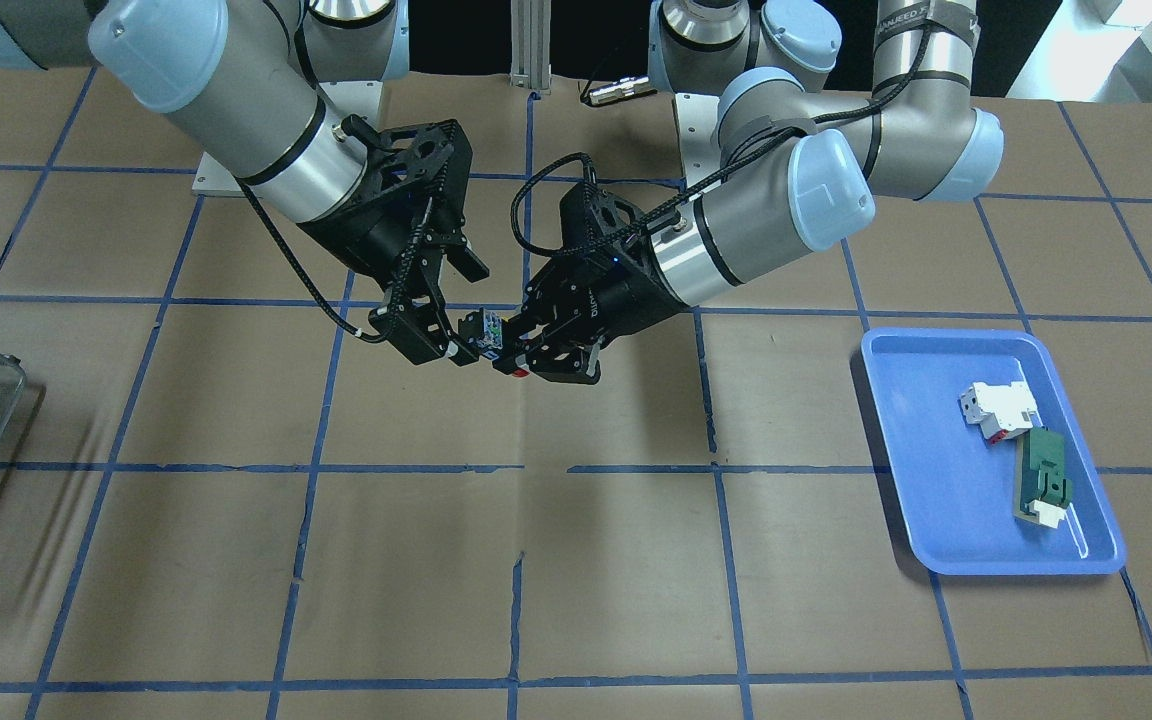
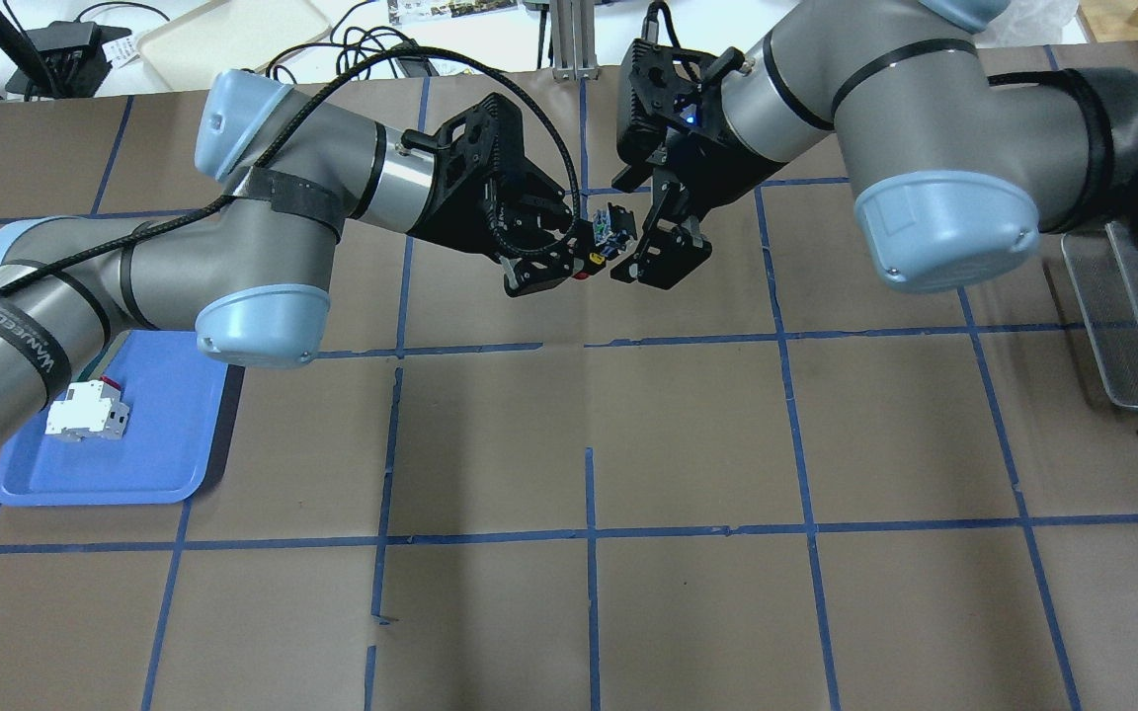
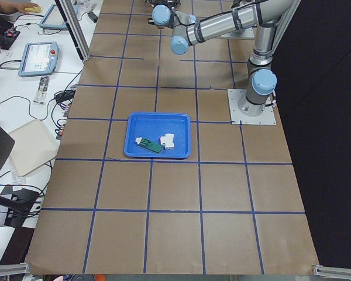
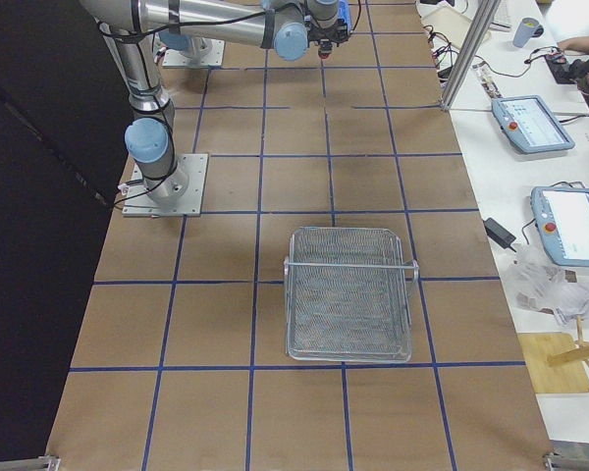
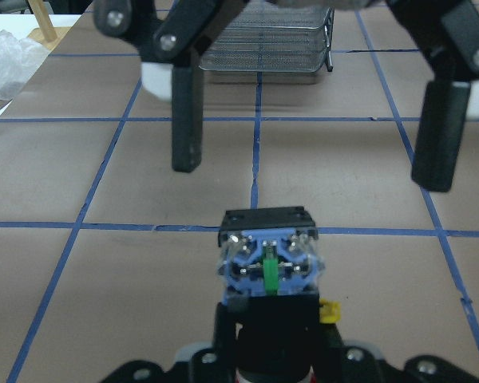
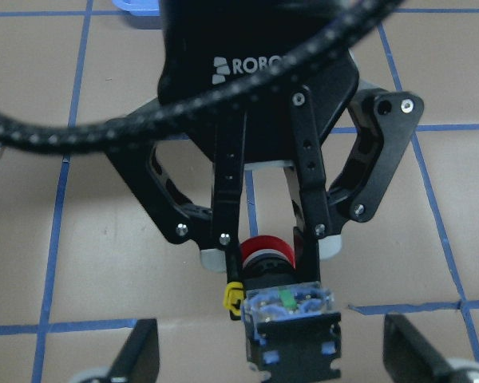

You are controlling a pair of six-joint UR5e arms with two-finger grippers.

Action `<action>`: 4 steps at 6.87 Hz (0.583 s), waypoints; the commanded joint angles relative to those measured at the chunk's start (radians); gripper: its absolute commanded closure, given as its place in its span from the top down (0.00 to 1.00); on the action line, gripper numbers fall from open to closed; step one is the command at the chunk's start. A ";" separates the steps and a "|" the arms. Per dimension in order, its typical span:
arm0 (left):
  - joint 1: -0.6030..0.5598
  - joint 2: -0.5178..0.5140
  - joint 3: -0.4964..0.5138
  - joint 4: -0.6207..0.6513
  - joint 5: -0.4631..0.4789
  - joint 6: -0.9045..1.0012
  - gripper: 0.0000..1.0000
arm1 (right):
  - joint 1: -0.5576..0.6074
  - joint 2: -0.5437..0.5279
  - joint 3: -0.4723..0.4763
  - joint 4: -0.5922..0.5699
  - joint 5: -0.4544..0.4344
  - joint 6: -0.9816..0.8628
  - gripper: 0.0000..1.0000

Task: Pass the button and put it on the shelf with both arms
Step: 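Close the right gripper on the button's red cap end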

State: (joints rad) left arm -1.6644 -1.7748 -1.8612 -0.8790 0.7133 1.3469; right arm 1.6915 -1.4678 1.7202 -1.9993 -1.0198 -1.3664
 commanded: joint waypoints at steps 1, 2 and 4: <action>0.000 0.000 0.000 0.000 0.000 0.001 0.01 | 0.008 0.014 -0.002 -0.041 -0.013 0.004 1.00; 0.000 0.000 -0.001 0.000 0.000 0.002 0.01 | 0.008 0.015 0.005 -0.050 -0.013 0.006 1.00; 0.000 0.000 -0.001 0.000 0.000 0.002 0.01 | 0.008 0.030 -0.002 -0.045 -0.017 0.001 0.63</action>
State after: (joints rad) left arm -1.6644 -1.7748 -1.8621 -0.8790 0.7133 1.3483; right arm 1.7002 -1.4488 1.7250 -2.0431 -1.0332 -1.3618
